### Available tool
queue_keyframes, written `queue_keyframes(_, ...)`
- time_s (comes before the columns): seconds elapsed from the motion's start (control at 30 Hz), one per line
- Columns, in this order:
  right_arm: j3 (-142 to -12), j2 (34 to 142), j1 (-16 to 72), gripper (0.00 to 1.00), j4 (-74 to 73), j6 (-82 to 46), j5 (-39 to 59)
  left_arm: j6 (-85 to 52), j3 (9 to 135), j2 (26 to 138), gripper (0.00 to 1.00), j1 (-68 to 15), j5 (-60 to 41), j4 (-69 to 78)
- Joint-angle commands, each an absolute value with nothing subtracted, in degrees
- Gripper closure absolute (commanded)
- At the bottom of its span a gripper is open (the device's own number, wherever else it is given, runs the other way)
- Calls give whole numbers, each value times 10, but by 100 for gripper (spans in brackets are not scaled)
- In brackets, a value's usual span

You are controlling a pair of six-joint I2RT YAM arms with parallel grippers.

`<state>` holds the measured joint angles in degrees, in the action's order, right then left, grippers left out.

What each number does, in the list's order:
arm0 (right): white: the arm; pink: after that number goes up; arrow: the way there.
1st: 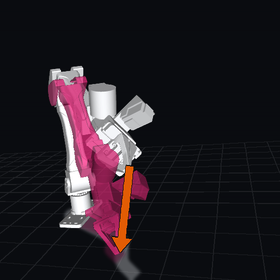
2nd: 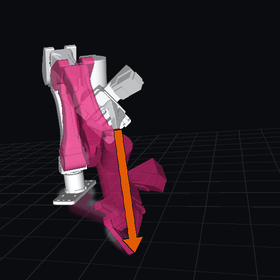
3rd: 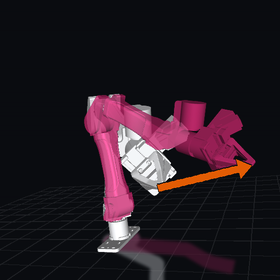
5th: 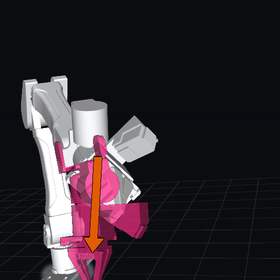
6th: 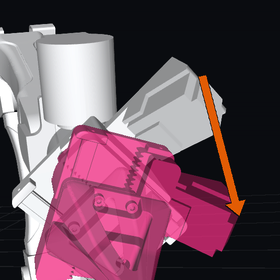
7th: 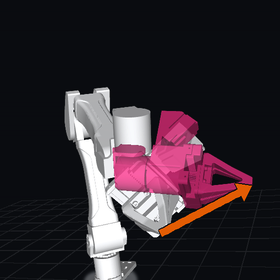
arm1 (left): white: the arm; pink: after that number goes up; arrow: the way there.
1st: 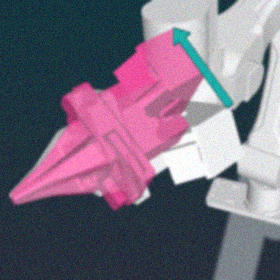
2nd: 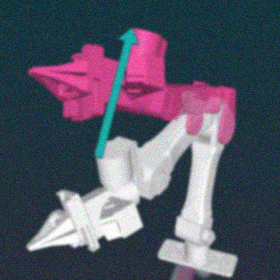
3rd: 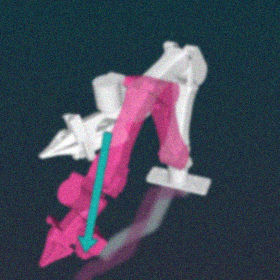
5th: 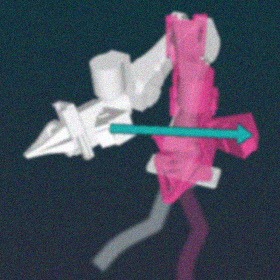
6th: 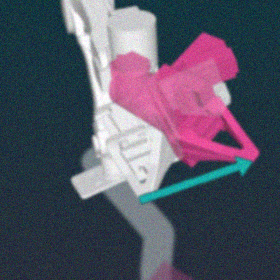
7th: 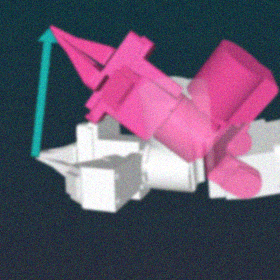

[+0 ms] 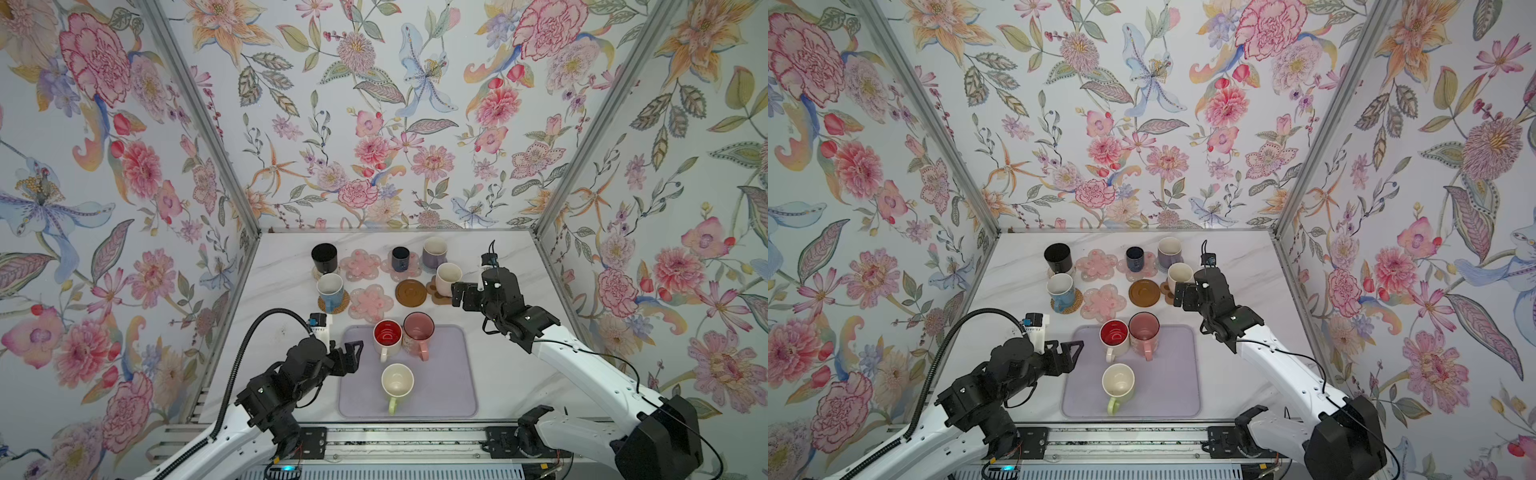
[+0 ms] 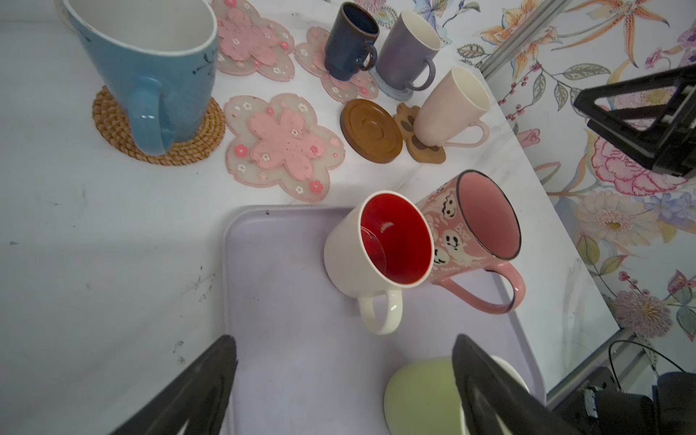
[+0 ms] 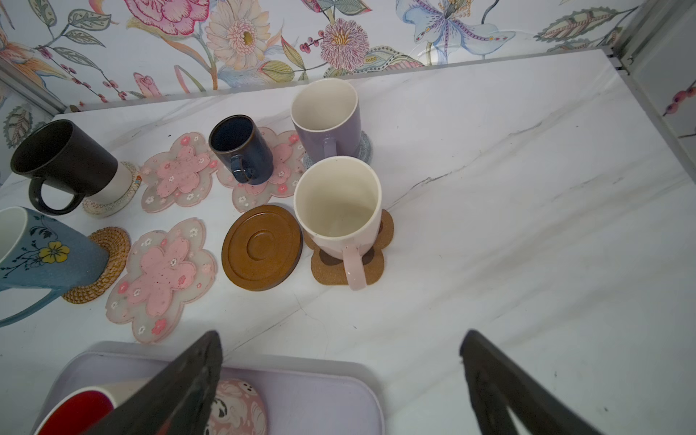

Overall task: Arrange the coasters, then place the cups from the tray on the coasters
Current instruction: 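Move the left gripper over the white green-handled mug on the tray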

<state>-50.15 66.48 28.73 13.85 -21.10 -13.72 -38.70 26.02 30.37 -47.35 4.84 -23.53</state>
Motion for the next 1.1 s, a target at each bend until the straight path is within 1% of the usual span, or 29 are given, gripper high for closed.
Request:
queue_keyframes(0.0,-490,662,283,1,130,-221,-135,-423,260,301,9,-518,78,-267)
queue_keyframes(0.13,-490,659,283,1,133,-224,-135,-457,258,313,10,-581,86,-285)
queue_keyframes(0.3,-482,656,281,1,130,-227,-137,-508,257,322,11,-690,152,-320)
queue_keyframes(0.73,-475,651,279,1,133,-232,-135,-633,288,409,11,-878,229,-329)
queue_keyframes(0.97,-465,651,279,1,128,-238,-131,-678,309,478,10,-947,244,-301)
queue_keyframes(1.07,-464,652,279,1,128,-238,-130,-691,315,515,10,-963,234,-288)
